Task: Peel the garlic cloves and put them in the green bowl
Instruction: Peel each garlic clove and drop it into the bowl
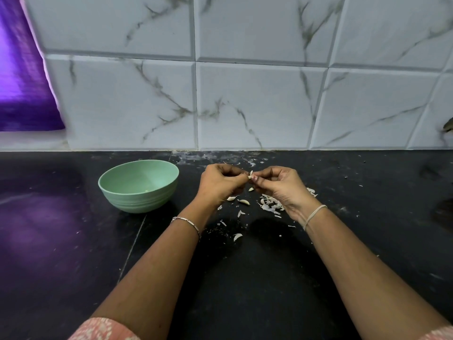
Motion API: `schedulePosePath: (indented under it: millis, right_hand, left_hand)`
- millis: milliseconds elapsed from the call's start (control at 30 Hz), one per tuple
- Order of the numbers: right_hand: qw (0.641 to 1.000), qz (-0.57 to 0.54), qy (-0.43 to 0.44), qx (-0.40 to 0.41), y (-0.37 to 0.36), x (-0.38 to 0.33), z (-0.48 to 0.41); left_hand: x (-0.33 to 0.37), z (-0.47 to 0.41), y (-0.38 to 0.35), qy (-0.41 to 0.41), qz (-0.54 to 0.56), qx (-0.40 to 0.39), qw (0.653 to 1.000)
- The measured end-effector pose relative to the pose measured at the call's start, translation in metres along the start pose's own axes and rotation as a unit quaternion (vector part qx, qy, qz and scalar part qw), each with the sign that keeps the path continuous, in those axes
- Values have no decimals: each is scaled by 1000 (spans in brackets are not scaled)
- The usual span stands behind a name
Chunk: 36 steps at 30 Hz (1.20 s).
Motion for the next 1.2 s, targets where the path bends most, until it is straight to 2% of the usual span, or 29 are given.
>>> schedulePosePath:
  millis: [200,300,933,1200]
  right_hand:
    - [983,118,139,5,-4,-14,2]
    - [975,150,166,13,-4,-14,0]
    - [979,128,161,3,-8,-15,2]
    - [980,129,154,10,-5,-15,2]
  left_hand:
    - [-6,-1,-1,31,29,-2,999]
    - [-8,-2,0,36,32,-3,999]
    - [-7,-4,2,25,16,20,999]
    - [-6,0,-1,27,25,1,999]
Point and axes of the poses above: each hand's wrist, its own z-axis away from the middle knuckle, its own y-axis out of the back of the hand, x = y × z, the point moved 8 cm from there along -z, towards the middle knuckle, and after that the axes turned 15 degrees about x, right-handed, at the moved point
